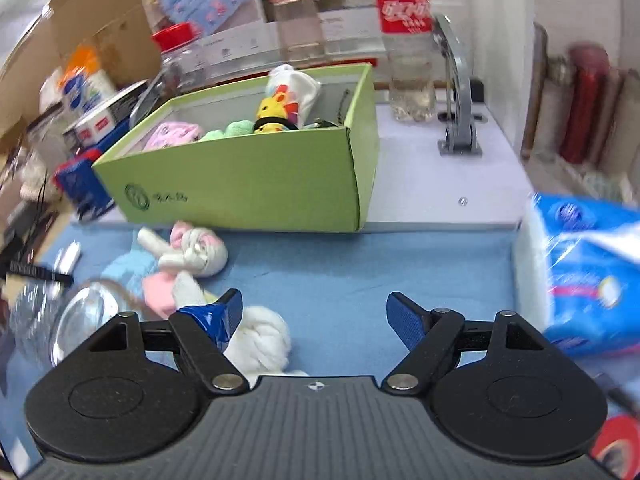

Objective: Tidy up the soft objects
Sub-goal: 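Lower the left tool over the zip bag while the right tool lowers to the white sock, then grasp the zip bag with the left tool while the right tool grasps the white sock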

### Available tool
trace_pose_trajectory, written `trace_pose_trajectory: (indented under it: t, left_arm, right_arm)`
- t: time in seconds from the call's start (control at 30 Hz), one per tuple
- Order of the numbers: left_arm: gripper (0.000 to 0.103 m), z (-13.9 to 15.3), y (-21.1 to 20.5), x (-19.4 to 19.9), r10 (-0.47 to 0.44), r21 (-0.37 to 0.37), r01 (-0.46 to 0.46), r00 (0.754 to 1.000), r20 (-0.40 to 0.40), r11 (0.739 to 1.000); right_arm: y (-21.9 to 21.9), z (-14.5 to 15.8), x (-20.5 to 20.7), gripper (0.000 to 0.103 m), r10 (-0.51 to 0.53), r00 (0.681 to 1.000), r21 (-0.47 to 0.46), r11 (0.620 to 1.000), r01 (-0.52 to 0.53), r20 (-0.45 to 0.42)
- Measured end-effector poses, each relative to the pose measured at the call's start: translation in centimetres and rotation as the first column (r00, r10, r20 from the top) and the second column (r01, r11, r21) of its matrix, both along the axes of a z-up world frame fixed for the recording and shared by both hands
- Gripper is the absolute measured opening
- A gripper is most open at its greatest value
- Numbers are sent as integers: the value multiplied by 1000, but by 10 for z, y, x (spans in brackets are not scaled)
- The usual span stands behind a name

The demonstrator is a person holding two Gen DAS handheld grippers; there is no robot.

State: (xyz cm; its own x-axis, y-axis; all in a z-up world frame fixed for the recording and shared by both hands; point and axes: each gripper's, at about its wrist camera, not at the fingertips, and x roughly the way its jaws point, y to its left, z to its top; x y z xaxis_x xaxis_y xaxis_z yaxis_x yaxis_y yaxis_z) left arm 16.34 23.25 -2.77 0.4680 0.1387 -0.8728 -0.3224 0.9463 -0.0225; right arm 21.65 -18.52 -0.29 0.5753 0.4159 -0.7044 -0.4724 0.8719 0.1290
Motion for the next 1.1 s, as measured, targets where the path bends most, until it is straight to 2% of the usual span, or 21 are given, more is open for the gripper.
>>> trace_pose_trajectory:
  t: [0.13,0.17,0.2,0.3,0.37,0.4,0.47,0.53,0.6,0.67,0.8,0.87,1.03,1.1]
  left_arm:
    - [84,-2,-3,3,-5,5,5,1000,-4,1000]
    - [89,-3,-3,5,-12,-4,12,1000,-7,1000]
    - [101,-5,-3,6,-19,-23,18,1000,-17,1000]
    - [100,-8,-8,6,-25,13,25,1000,-17,1000]
    - [100,-8,-7,6,-18,6,18,1000,-13,1000]
    - [100,-8,-7,7,-16,4,16,1000,-13,1000]
    - [100,-7,-6,6,-14,4,14,1000,-12,1000]
    - [100,-7,-7,6,-18,6,18,1000,-11,1000]
    - [100,-7,-7,6,-22,7,22,1000,-12,1000]
    - [100,-7,-7,7,-25,7,26,1000,-15,1000]
    - [100,-7,-8,7,-20,8,20,1000,-14,1000]
    - [100,-7,-8,6,-19,10,19,1000,-13,1000]
    - [100,-5,-6,1,-18,0,18,1000,-13,1000]
    - [100,-3,-4,-4,-15,-16,15,1000,-3,1000]
  right_arm:
    - [5,-3,-28,66,130,991,-132,983,-128,9]
    - [8,-4,-32,66,153,988,-149,978,-147,27]
    - [13,-6,-35,66,174,984,-167,972,-164,47]
    - [30,-15,-27,66,238,971,-217,950,-226,29]
    - [40,-21,-20,66,269,963,-253,934,-253,26]
    - [41,-23,-16,66,260,965,-247,938,-244,34]
    - [33,-24,-1,66,170,985,-161,973,-165,23]
    - [17,-27,10,66,20,1000,-53,998,-20,0]
    - [5,-30,13,66,-82,996,10,997,82,-24]
    - [6,-27,6,66,-30,999,12,999,29,14]
    - [29,-22,8,66,116,988,-130,986,-103,98]
    - [39,-24,21,66,167,979,-164,975,-147,119]
    - [49,-43,46,66,209,975,-169,966,-194,75]
    - [43,-49,48,67,187,979,-102,979,-178,83]
